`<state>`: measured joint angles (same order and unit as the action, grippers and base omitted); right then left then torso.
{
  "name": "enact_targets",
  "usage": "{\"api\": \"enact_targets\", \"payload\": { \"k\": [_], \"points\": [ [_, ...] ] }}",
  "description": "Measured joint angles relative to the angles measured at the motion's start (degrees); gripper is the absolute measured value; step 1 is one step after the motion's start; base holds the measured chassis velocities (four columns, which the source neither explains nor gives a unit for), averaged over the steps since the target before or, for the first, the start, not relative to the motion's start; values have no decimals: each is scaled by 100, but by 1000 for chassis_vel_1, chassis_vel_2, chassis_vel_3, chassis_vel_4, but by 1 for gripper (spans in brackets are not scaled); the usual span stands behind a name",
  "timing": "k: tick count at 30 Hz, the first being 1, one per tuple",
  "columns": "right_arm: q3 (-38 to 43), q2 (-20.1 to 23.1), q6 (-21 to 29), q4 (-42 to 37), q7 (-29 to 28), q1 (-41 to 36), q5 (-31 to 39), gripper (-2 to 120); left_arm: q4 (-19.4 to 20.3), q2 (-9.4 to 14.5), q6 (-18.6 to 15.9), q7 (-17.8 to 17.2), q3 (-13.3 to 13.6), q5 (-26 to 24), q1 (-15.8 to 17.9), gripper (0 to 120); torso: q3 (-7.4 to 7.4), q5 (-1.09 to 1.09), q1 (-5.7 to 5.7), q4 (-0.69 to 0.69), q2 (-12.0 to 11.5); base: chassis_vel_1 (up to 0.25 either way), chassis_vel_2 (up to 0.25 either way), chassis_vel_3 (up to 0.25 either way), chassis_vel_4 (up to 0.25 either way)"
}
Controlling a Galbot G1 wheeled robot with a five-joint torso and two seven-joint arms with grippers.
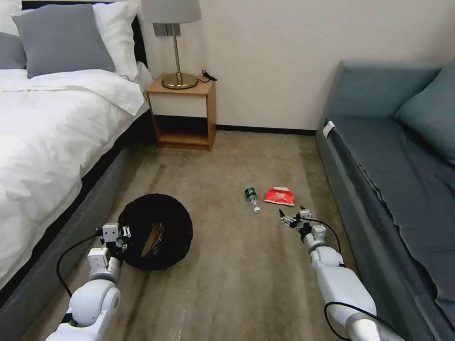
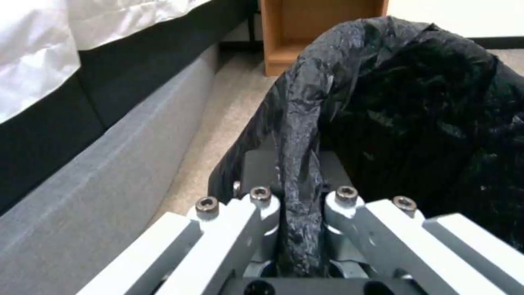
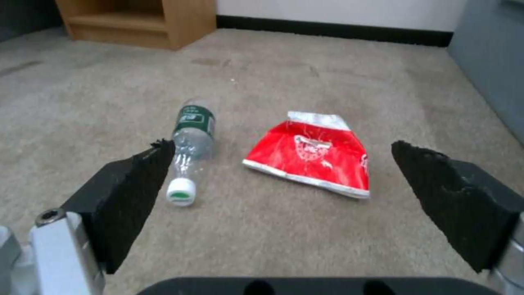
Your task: Pick up the trash bin, then pick up the garbage on the floor and place it into the trash bin.
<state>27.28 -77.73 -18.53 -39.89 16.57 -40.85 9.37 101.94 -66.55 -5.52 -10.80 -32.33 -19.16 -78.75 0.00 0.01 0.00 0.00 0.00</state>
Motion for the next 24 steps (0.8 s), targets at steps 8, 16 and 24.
{"api": "enact_targets", "payload": {
  "k": [8,16,24],
  "points": [
    [49,5,-17,9,29,-37,-19,100,0,1,0,20,-1,-4,-18,4,0,0,0,-1,0,-82,61,68,-75],
    [93,9,-29,9,43,-72,-49,100,29,-1,7,49,1,-7,-27,4,0,-1,0,0,1,-79,87,83,-78],
    [150,14,-57,13,77,-107,-51,100,49,-4,16,75,1,-5,-31,4,0,0,0,0,1,-88,89,91,-100]
  ]
}}
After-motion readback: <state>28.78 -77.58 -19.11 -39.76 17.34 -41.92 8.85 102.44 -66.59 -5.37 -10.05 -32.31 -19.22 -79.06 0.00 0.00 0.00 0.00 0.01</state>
